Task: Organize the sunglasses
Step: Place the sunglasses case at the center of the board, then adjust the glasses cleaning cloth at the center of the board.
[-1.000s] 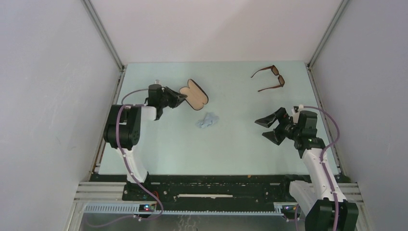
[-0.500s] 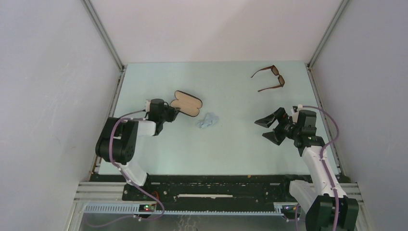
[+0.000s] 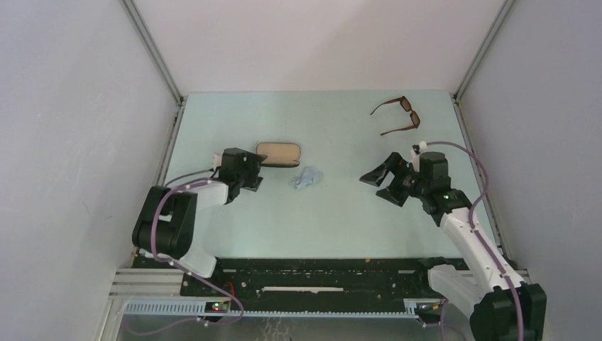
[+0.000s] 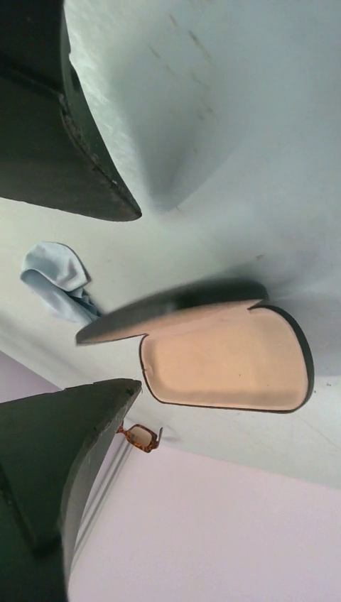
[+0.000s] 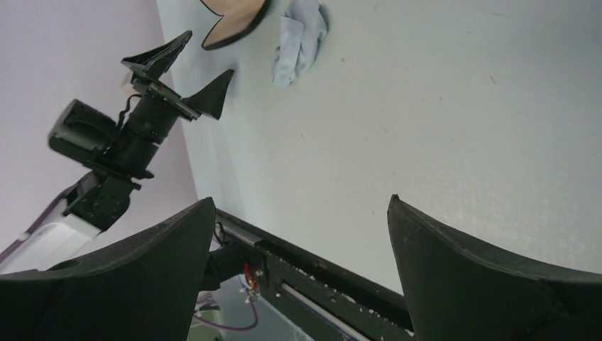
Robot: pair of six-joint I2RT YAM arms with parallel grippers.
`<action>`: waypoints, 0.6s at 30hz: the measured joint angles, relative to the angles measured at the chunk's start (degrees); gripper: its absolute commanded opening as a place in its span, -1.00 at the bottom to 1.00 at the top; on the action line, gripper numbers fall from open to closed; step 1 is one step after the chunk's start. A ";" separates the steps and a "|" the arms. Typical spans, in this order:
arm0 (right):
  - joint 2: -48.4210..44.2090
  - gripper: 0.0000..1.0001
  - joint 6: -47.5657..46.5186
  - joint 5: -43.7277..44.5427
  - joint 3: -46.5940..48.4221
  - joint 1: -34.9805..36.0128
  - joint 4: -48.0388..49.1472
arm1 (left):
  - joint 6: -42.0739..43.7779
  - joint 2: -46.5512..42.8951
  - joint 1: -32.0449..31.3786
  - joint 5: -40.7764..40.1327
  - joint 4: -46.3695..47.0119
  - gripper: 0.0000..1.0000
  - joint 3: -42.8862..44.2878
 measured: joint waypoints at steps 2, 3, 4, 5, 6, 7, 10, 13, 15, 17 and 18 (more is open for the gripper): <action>1.55 0.99 -0.46 3.08 2.21 4.35 -0.02 | 0.02 -2.73 -0.11 -0.22 -1.05 0.73 -1.20; 2.97 0.98 -0.68 5.40 3.89 7.37 -0.07 | 0.13 -4.66 -0.15 -0.37 -1.84 0.72 -2.05; 4.59 0.95 -0.98 7.19 5.38 9.99 0.02 | 0.28 -6.69 -0.17 -0.50 -2.71 0.72 -2.75; 6.47 0.90 -1.49 9.70 7.30 12.87 -0.37 | 0.46 -9.11 -0.22 -0.81 -3.85 0.73 -3.41; 8.70 0.84 -1.99 11.85 9.31 15.56 -0.37 | 0.79 -11.23 -0.22 -1.07 -4.87 0.73 -3.85; 11.21 0.72 -2.58 14.40 11.56 18.36 -0.52 | 1.44 -14.10 -0.22 -1.51 -6.21 0.73 -4.31; 19.45 0.38 -4.76 21.29 18.60 26.56 -0.76 | 4.09 -23.74 -0.24 -2.84 -10.84 0.73 -4.72; 29.00 0.16 -7.21 27.45 26.56 33.51 -1.57 | 8.96 -33.22 -0.17 -3.72 -15.06 0.77 -4.72; 37.29 0.04 -9.70 31.50 33.24 37.59 -2.32 | 12.61 -38.07 0.15 -3.82 -18.88 0.78 -4.59; 41.48 0.02 -10.99 33.14 36.68 39.04 -3.54 | 16.26 -42.38 0.90 -4.02 -24.02 0.79 -4.57; 44.39 0.02 -12.02 34.01 39.10 39.91 -4.26 | 17.42 -43.87 1.18 -4.13 -26.12 0.80 -4.57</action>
